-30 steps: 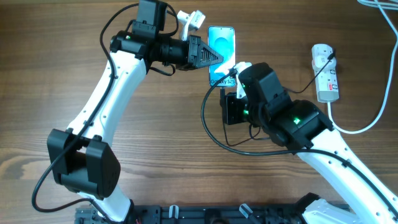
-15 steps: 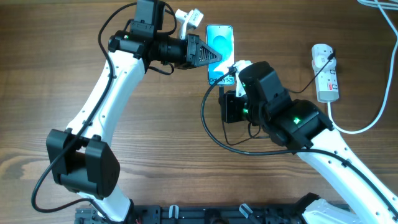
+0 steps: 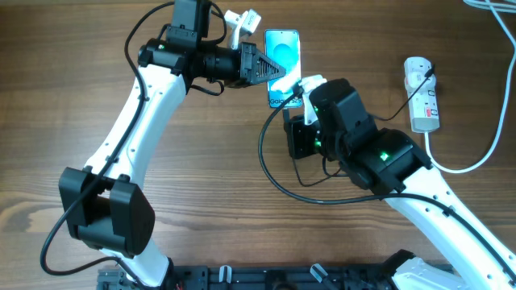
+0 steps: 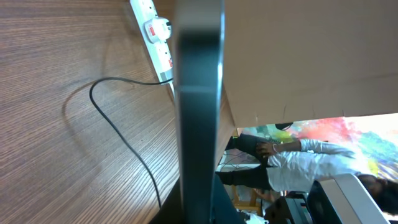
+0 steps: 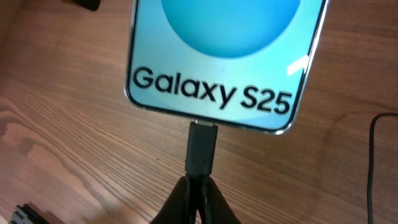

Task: Plug charger to phone and switch on socket
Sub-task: 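Push the USB-C plug into the phone's bottom port, then lower the plugged phone onto the table with the left gripper and release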

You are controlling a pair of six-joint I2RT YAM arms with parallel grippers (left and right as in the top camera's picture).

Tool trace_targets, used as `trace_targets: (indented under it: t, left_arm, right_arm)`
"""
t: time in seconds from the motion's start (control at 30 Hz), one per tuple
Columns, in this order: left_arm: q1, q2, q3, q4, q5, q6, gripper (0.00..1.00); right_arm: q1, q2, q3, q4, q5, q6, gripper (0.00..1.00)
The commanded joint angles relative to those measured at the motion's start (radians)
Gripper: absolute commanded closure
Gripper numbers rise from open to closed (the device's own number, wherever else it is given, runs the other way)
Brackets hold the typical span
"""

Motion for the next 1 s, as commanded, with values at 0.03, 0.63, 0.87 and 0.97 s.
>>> trace_targets:
  t: [0.03,0.63,0.87,0.97]
  left_arm:
    - [-0.017,-0.026,0.004,-0.024,0.062,0.021,0.96]
    - [0.011,0.005,0.003,-0.15,-0.289,-0.001,0.96]
    - [0.006,0.162,0.002,-0.238,-0.291,0.025,0.96]
    - [-0.005,0.231,0.002,-0.237,-0.279,0.025,0.96]
  right_arm:
    - [-0.013,-0.003,0.025,0.051,0.094,-0.024,0.91]
    - [-0.013,-0.025,0.025,-0.114,0.049,0.1,0.0]
    - [-0.013,-0.024,0.024,-0.203,0.0,0.14,0.0]
    - [-0.013,-0.024,0.022,-0.223,0.0,0.14,0.0]
